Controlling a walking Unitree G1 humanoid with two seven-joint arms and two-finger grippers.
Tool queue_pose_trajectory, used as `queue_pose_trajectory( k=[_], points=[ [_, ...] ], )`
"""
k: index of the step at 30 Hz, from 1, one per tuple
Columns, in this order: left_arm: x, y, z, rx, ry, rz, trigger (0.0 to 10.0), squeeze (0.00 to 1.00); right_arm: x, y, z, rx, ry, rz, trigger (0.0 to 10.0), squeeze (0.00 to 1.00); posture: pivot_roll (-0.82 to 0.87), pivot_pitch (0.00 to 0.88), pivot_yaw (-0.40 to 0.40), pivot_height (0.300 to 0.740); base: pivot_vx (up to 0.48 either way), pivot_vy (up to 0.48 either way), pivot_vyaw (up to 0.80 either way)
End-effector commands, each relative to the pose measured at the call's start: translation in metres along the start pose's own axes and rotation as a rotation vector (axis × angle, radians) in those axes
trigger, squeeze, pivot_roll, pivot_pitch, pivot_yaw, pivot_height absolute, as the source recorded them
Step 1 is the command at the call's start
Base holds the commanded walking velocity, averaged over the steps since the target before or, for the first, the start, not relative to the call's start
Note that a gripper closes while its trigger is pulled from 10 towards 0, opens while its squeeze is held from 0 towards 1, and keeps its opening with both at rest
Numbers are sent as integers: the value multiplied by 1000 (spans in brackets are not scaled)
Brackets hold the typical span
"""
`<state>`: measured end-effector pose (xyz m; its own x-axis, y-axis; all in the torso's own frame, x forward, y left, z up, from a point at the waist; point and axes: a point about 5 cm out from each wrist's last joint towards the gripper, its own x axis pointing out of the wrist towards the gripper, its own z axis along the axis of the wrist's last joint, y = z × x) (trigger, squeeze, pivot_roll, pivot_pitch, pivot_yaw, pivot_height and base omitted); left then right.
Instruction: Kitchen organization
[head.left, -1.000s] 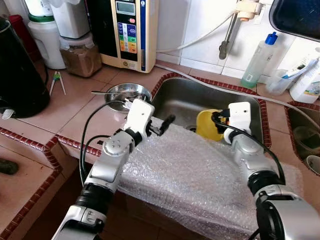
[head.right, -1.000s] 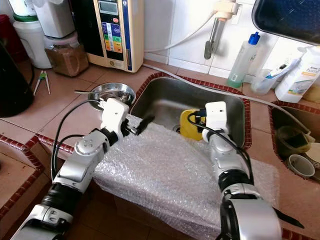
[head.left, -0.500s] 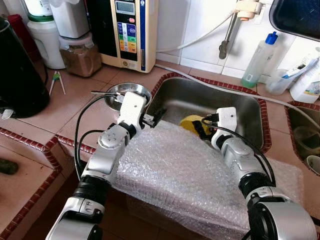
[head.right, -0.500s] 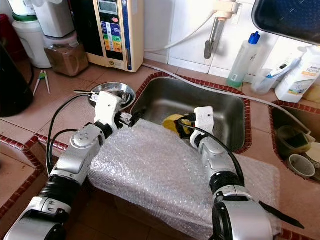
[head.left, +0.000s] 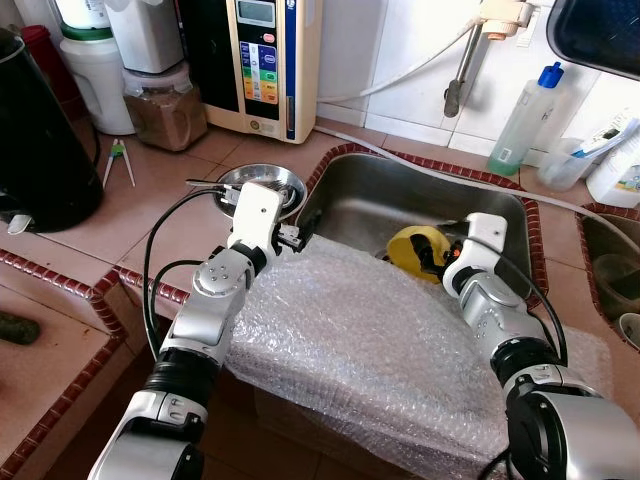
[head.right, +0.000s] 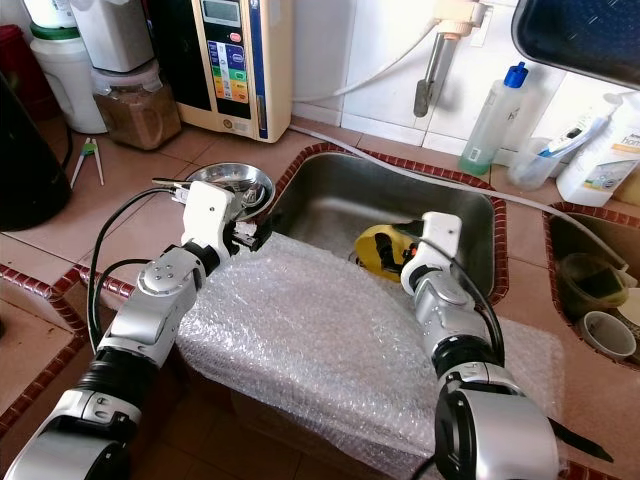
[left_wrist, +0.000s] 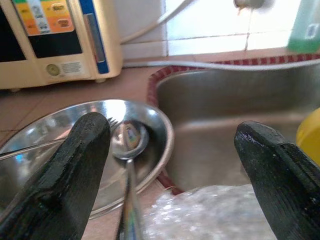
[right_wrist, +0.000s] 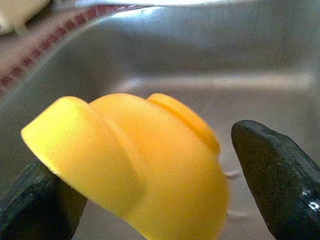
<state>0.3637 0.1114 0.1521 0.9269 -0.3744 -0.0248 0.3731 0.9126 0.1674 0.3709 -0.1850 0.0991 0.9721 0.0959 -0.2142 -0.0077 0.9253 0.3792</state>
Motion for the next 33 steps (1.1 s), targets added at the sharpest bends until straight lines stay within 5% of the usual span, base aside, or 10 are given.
queue_pose_trajectory(
  k=[1, 4, 5, 6, 8, 12, 13, 14, 17, 33],
  points=[
    [4, 4, 4, 14, 5, 19, 10000, 792, 0, 2, 9, -43, -32, 31, 10000, 1000, -67, 0, -24, 740, 0, 0, 0],
    [5, 12, 4, 26, 26, 61, 10000, 784, 0, 5, 1, -73, 7, 54, 10000, 1000, -69, 0, -22, 740, 0, 0, 0],
    [5, 13, 4, 24, 29, 68, 10000, 549, -1, 8, -3, -122, 42, 108, 10000, 1000, -67, 1, -21, 740, 0, 0, 0],
    [6, 15, 3, 22, 36, 75, 10000, 459, -3, 15, -17, -198, 143, 205, 10000, 1000, -70, 2, -19, 740, 0, 0, 0],
    [6, 15, 3, 22, 41, 75, 10000, 431, -5, 21, -28, -263, 207, 267, 10000, 1000, -70, 2, -20, 740, 0, 0, 0],
    [5, 15, -2, 31, 57, 75, 10000, 424, -2, 25, -21, -94, 157, 243, 10000, 1000, -66, 4, -19, 740, 0, 0, 0],
    [5, 16, -3, 32, 61, 83, 10000, 341, -2, 24, -17, -100, 124, 230, 10000, 1000, -64, 5, -19, 740, 0, 0, 0],
    [5, 17, -3, 34, 64, 87, 10000, 63, -2, 24, -15, -144, 105, 233, 10000, 1000, -64, 5, -18, 740, 0, 0, 0],
    [5, 22, -4, 41, 76, 112, 10000, 0, -3, 32, -11, -204, 66, 281, 10000, 0, -66, 7, -17, 740, 0, 0, 0],
    [16, 51, 0, -21, 175, 245, 10000, 0, -27, 74, -25, -349, 7, 458, 10000, 0, -85, 20, -1, 740, 0, 0, 0]
  ],
)
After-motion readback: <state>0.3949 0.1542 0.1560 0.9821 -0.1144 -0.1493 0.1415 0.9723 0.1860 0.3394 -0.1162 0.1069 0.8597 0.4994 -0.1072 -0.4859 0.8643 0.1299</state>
